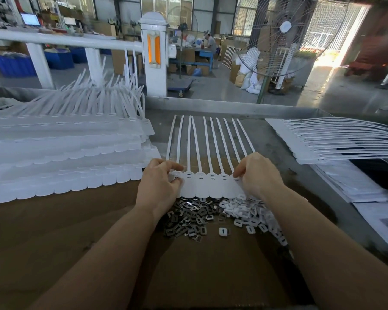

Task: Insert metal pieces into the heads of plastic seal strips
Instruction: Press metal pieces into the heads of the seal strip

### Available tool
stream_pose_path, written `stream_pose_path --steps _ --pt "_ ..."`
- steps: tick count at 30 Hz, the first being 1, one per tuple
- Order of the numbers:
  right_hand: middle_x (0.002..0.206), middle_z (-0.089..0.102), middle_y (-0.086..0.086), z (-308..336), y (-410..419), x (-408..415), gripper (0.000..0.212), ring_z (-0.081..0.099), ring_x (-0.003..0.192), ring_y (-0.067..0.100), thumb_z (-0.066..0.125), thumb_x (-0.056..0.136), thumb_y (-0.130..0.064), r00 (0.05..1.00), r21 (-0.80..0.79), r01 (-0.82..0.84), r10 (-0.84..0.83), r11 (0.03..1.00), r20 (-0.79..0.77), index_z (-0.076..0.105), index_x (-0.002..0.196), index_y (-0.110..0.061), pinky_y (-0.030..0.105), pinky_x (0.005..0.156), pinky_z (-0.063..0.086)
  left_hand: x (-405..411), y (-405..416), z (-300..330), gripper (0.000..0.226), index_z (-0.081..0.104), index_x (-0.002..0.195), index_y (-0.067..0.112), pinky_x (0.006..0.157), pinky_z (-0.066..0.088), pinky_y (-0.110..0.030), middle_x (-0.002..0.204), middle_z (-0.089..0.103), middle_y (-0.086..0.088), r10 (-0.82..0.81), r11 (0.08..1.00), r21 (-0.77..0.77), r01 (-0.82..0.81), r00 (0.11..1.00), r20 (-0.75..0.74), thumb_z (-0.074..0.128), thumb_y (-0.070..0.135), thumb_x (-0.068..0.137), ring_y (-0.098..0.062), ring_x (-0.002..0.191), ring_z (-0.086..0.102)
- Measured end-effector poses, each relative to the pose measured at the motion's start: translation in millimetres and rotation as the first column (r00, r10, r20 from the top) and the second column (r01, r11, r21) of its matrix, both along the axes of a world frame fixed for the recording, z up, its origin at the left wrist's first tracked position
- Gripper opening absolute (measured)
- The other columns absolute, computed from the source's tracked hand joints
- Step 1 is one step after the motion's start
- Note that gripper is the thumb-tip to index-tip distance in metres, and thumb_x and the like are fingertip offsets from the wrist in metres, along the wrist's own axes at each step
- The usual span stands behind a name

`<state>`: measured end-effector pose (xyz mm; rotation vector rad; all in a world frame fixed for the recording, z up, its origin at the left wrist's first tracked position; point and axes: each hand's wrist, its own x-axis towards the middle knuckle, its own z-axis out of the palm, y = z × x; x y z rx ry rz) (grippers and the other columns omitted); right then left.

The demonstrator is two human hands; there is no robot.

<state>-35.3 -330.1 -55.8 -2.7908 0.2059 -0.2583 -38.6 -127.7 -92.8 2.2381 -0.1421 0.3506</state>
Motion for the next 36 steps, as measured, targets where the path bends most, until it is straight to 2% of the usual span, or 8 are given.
stream_pose_path --steps 7,14,18,20,25,29,33,36 --pt "0.102 0.067 0.001 -1.3 -1.6 -4.8 0.029 0.061 0.092 0.019 0.054 0.086 0.005 0.999 0.018 -0.022 0.021 1.0 0.035 0.073 0.089 -0.018 0.031 0.079 0.05 -1.4 0.2 0.7 0.018 0.063 0.098 0.029 0.086 0.037 -0.016 0.106 0.044 0.006 -0.005 1.0 0.0 0.005 1.0 0.0 0.065 0.015 0.086 -0.008 0.096 0.047" --pt "0.101 0.067 0.001 5.7 3.2 -11.2 0.029 0.061 0.094 0.02 0.053 0.086 0.003 0.998 -0.063 -0.066 0.066 0.996 -0.002 0.069 0.098 -0.017 0.039 0.086 0.05 -1.6 0.1 1.0 0.018 0.061 0.095 0.031 0.083 0.035 -0.015 0.105 0.043 0.007 -0.01 1.0 0.007 0.01 1.0 0.003 0.065 0.016 0.086 -0.006 0.094 0.046" --pt "0.091 0.067 -0.006 11.6 20.0 -31.8 0.019 0.062 0.081 0.009 0.062 0.086 -0.007 0.978 0.066 -0.205 0.201 0.977 0.06 0.072 0.091 -0.021 0.028 0.082 0.053 -0.5 0.0 0.2 0.017 0.062 0.096 0.03 0.084 0.036 -0.016 0.105 0.043 0.008 -0.006 1.0 0.008 0.006 1.0 0.003 0.065 0.016 0.087 -0.005 0.094 0.046" --pt "0.086 0.066 -0.009 14.3 29.2 -44.9 0.015 0.061 0.077 0.004 0.065 0.084 -0.009 0.954 0.135 -0.299 0.299 0.945 0.019 0.073 0.087 -0.021 0.023 0.081 0.053 -0.3 0.3 -0.2 0.017 0.062 0.096 0.03 0.083 0.036 -0.015 0.105 0.042 0.008 -0.003 1.0 0.004 0.003 1.0 0.001 0.065 0.017 0.087 -0.004 0.092 0.046" --pt "0.082 0.068 -0.011 15.1 39.6 -63.8 0.012 0.062 0.077 0.005 0.071 0.08 -0.013 0.893 0.161 -0.42 0.438 0.893 -0.105 0.074 0.086 -0.023 0.024 0.08 0.053 -0.1 0.0 -0.9 0.016 0.064 0.1 0.026 0.086 0.036 -0.018 0.106 0.042 0.007 0.01 1.0 0.012 -0.01 1.0 0.009 0.066 0.017 0.086 -0.01 0.101 0.048" --pt "0.069 0.057 -0.02 13.0 36.9 -70.3 0.012 0.059 0.071 0.002 0.071 0.079 -0.014 0.888 0.161 -0.433 0.451 0.887 -0.093 0.074 0.084 -0.024 0.019 0.075 0.05 -0.3 0.5 -1.4 0.017 0.066 0.102 0.025 0.087 0.037 -0.018 0.106 0.043 0.007 0.012 1.0 0.012 -0.012 1.0 0.007 0.065 0.017 0.087 -0.012 0.105 0.049" --pt "0.076 0.065 -0.014 15.4 30.0 -77.0 0.008 0.061 0.074 0.002 0.075 0.076 -0.02 0.857 0.143 -0.469 0.489 0.871 -0.165 0.073 0.082 -0.025 0.024 0.077 0.052 0.3 0.7 -1.4 0.017 0.067 0.102 0.024 0.086 0.036 -0.018 0.105 0.043 0.007 0.012 1.0 0.015 -0.012 1.0 0.011 0.065 0.017 0.087 -0.013 0.106 0.051" --pt "0.076 0.065 -0.014 15.7 27.3 -80.7 0.01 0.06 0.072 0.001 0.075 0.075 -0.023 0.839 0.103 -0.489 0.5 0.866 -0.216 0.072 0.084 -0.026 0.02 0.073 0.05 0.8 0.5 -1.6 0.017 0.067 0.101 0.024 0.086 0.036 -0.018 0.104 0.043 0.007 0.009 1.0 0.008 -0.009 1.0 0.009 0.065 0.016 0.087 -0.013 0.105 0.051"
